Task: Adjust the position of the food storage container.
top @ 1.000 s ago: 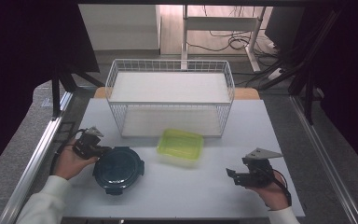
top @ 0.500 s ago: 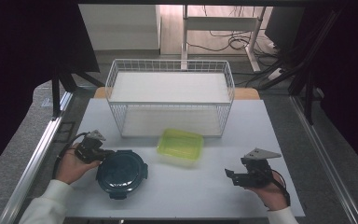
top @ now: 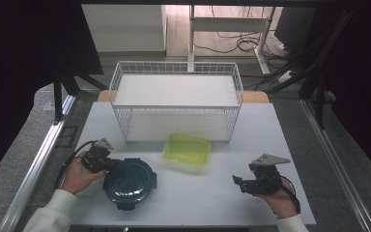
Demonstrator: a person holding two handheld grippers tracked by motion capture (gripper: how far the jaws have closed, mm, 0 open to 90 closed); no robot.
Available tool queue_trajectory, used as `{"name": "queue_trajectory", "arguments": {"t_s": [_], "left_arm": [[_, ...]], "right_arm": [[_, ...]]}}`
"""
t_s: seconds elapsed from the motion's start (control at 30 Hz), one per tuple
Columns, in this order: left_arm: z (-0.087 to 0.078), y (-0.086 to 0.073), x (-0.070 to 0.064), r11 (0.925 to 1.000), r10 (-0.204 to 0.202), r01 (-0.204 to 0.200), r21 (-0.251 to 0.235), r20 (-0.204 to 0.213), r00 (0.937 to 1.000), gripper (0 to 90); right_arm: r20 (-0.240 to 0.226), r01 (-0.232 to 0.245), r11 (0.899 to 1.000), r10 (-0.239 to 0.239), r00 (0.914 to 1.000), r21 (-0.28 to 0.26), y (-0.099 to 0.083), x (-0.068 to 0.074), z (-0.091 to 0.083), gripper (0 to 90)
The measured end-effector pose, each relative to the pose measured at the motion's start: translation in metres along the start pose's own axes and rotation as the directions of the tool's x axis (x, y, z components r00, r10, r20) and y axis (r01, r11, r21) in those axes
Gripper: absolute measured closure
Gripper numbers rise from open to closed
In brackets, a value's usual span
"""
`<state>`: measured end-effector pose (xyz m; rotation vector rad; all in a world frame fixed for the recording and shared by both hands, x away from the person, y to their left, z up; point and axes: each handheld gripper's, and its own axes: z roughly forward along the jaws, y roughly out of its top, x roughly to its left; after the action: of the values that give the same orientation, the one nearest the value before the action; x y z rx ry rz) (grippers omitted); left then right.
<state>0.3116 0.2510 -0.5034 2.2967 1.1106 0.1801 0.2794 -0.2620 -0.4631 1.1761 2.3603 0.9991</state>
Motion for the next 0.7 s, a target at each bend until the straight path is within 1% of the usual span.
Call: {"name": "queue_trajectory", "arguments": {"t_s": [0.1, 0.23, 0.27, 0.3, 0.33, 0.37, 0.4, 0.43, 0.47, 0.53, 0.57, 0.6, 0.63, 0.67, 0.7], "left_arm": [[0.001, 0.000, -0.002, 1.0000, 0.002, -0.002, -0.003, 0.012, 0.9999, 90.0], [0.002, 0.001, -0.003, 1.0000, 0.003, -0.003, -0.008, 0.014, 0.9999, 90.0], [0.001, 0.000, -0.004, 0.9988, 0.012, -0.012, -0.048, -0.004, 0.9999, 90.0], [-0.001, 0.000, -0.005, 0.9975, 0.007, -0.008, -0.070, -0.008, 0.9999, 90.0], [-0.003, 0.001, -0.005, 0.9959, -0.007, 0.006, -0.091, -0.014, 0.9999, 90.0], [-0.006, 0.001, -0.004, 0.9947, -0.020, 0.019, -0.101, -0.014, 0.9997, 90.0], [-0.008, 0.000, -0.002, 0.9943, -0.033, 0.031, -0.102, -0.017, 0.9993, 90.0], [-0.008, 0.000, -0.002, 0.9943, -0.033, 0.031, -0.102, -0.017, 0.9993, 90.0], [-0.014, -0.003, 0.002, 0.9925, -0.059, 0.055, -0.109, -0.034, 0.9976, 90.0], [-0.023, -0.008, 0.005, 0.9873, -0.098, 0.093, -0.128, -0.033, 0.9946, 90.0], [-0.027, -0.012, 0.006, 0.9852, -0.112, 0.106, -0.135, -0.038, 0.9930, 90.0], [-0.031, -0.016, 0.006, 0.9818, -0.132, 0.125, -0.143, -0.043, 0.9903, 90.0], [-0.031, -0.016, 0.006, 0.9818, -0.132, 0.125, -0.143, -0.043, 0.9903, 90.0], [-0.038, -0.027, 0.006, 0.9797, -0.149, 0.139, -0.144, -0.060, 0.9870, 90.0], [-0.038, -0.027, 0.006, 0.9797, -0.149, 0.139, -0.144, -0.060, 0.9870, 90.0]], "right_arm": [[-0.001, 0.000, 1.000, 0.000, 1.0000, 0.001, 0.000, 0.000, 0.000, 22.4], [-0.001, 0.001, 1.000, -0.001, 1.0000, 0.001, 0.000, 0.000, 0.000, 22.4], [-0.002, 0.001, 1.000, -0.001, 1.0000, 0.001, 0.000, 0.000, 0.000, 22.4], [-0.001, 0.001, 1.000, -0.001, 1.0000, 0.001, 0.000, 0.000, 0.000, 22.4], [-0.001, 0.000, 1.000, 0.000, 1.0000, 0.001, 0.000, 0.000, 0.000, 22.4], [-0.001, 0.001, 1.000, -0.001, 1.0000, 0.000, 0.000, 0.000, 0.000, 22.4], [0.000, 0.001, 1.000, -0.001, 1.0000, 0.001, 0.000, 0.000, -0.001, 22.4], [0.000, 0.001, 1.000, -0.001, 1.0000, -0.001, 0.000, 0.000, -0.001, 22.4], [0.000, 0.001, 1.000, -0.001, 1.0000, -0.001, 0.000, 0.000, -0.001, 22.4], [-0.001, 0.001, 1.000, -0.001, 1.0000, -0.001, 0.000, 0.001, -0.001, 22.4], [-0.002, 0.002, 1.000, -0.002, 1.0000, -0.001, 0.000, 0.000, -0.001, 22.4], [-0.001, 0.002, 1.000, -0.002, 1.0000, -0.003, 0.000, 0.000, -0.001, 22.4], [-0.001, 0.002, 1.000, -0.002, 1.0000, -0.003, 0.000, 0.000, -0.001, 22.4], [0.000, 0.000, 1.000, 0.000, 1.0000, -0.001, 0.000, -0.001, -0.002, 22.4], [0.000, 0.000, 1.000, 0.000, 1.0000, -0.001, 0.000, -0.001, -0.002, 22.4]]}}
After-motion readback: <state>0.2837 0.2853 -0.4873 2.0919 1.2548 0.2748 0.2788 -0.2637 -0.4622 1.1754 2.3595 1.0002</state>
